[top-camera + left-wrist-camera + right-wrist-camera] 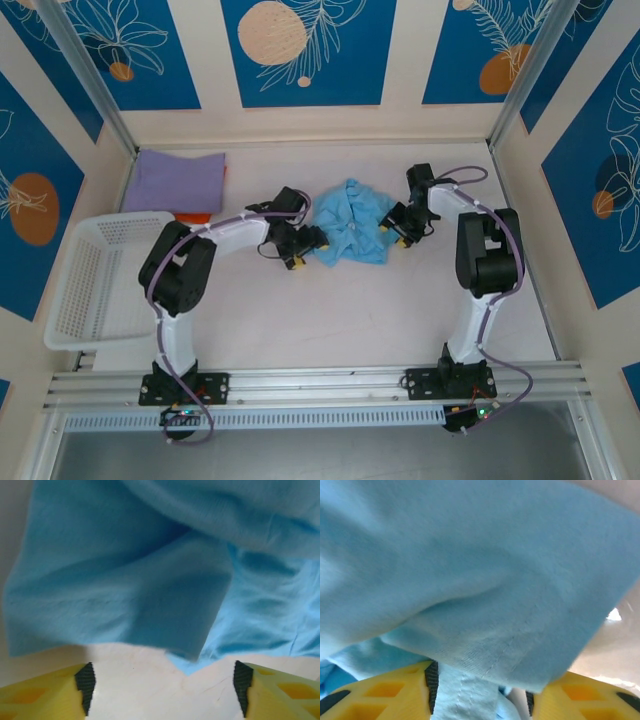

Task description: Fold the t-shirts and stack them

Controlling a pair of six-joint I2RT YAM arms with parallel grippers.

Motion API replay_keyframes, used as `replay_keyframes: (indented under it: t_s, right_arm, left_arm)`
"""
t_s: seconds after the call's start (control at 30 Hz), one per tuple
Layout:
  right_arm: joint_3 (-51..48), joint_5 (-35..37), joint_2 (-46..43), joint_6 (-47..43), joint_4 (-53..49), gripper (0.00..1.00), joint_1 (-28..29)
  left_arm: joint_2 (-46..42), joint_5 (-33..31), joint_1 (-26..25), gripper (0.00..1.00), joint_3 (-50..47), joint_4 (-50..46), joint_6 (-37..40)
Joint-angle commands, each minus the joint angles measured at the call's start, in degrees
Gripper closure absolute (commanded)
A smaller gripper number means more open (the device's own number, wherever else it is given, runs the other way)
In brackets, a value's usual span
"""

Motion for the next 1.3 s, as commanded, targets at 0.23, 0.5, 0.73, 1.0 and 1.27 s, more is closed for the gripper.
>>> replay_keyframes:
  t_s: [0.23, 0.5, 0.73, 1.0, 1.27]
  right_arm:
    - [1.5, -3.4, 2.6, -0.9, -0.2, 0.79, 0.7]
    - [-0.2, -2.5, -2.1, -0.8, -0.1, 1.0, 0.6]
    - [-2.5, 0.5, -9.6, -0.9, -1.3, 1.0, 0.0]
    - [-3.1, 2.9, -19.0, -0.3, -2.5, 1.0, -2.1]
    - [8.1, 7.0, -26.8, 1.4, -1.0, 1.0, -4.2]
  left_arm:
    - [7.0, -3.6, 0.3, 0.83, 8.9, -3.1, 1.1]
    - [1.5, -10.5, 0.6, 1.0, 11.9, -10.3, 9.8]
    - [-7.3, -15.8, 1.0, 1.0, 10.2, -11.7, 14.3]
    - [-18.8, -22.8, 2.6, 1.0, 9.3, -13.4, 18.3]
    - [-24.1, -31.0, 3.3, 1.0, 25.3, -16.0, 26.8]
